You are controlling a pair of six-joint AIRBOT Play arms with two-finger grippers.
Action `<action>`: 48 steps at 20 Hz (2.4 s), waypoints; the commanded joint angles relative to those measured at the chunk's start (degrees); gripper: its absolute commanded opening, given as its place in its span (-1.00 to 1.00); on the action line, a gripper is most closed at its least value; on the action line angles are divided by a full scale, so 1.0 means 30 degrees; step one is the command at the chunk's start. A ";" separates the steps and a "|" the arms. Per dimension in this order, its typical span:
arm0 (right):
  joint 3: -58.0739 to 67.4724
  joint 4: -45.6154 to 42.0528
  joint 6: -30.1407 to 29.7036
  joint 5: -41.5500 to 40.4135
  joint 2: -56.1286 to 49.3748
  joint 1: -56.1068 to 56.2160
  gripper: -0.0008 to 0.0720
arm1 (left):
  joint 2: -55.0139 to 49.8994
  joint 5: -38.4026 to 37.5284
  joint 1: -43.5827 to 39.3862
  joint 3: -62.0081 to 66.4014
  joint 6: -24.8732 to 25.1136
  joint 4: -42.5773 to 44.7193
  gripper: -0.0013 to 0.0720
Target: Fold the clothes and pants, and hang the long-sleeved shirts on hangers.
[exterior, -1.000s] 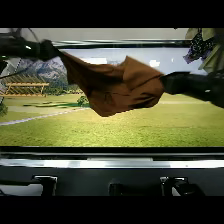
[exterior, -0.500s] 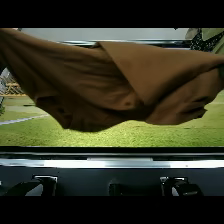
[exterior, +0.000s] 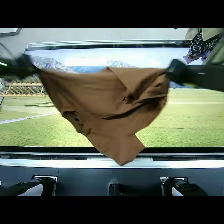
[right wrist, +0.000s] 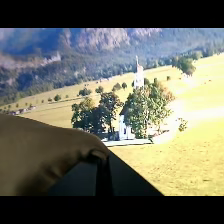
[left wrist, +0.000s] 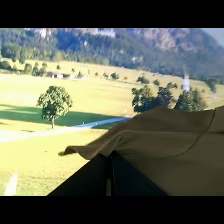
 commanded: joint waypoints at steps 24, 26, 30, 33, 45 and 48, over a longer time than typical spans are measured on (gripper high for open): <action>-1.3886 0.7446 -0.5442 -0.4379 0.0678 -0.5479 0.55 | -0.8750 0.0138 0.0022 -0.2390 0.2033 -0.1428 -0.92; -1.6575 0.8327 -0.5355 -0.2317 0.1268 -0.3927 0.55 | -0.8750 0.0102 0.0022 -0.2390 0.2113 -0.1428 -0.92; -1.8761 0.8961 -0.4583 0.0860 0.1275 -0.0729 0.56 | -0.8750 -0.0029 0.0022 -0.2390 0.2106 -0.1428 -0.92; -1.8812 0.8954 -0.3446 0.2637 0.1275 0.0707 0.66 | -0.8750 -0.0022 0.0022 -0.2390 0.2106 -0.1428 -0.92; -1.8804 1.0783 -0.3315 0.4211 0.0721 0.0925 -0.62 | -0.8801 0.0058 0.0044 -0.2397 0.2455 -0.1428 -0.92; -1.8367 1.1336 -0.4459 0.4022 0.0940 0.0925 -0.88 | -0.8684 0.0029 0.0080 -0.2149 0.2470 -0.1428 -0.92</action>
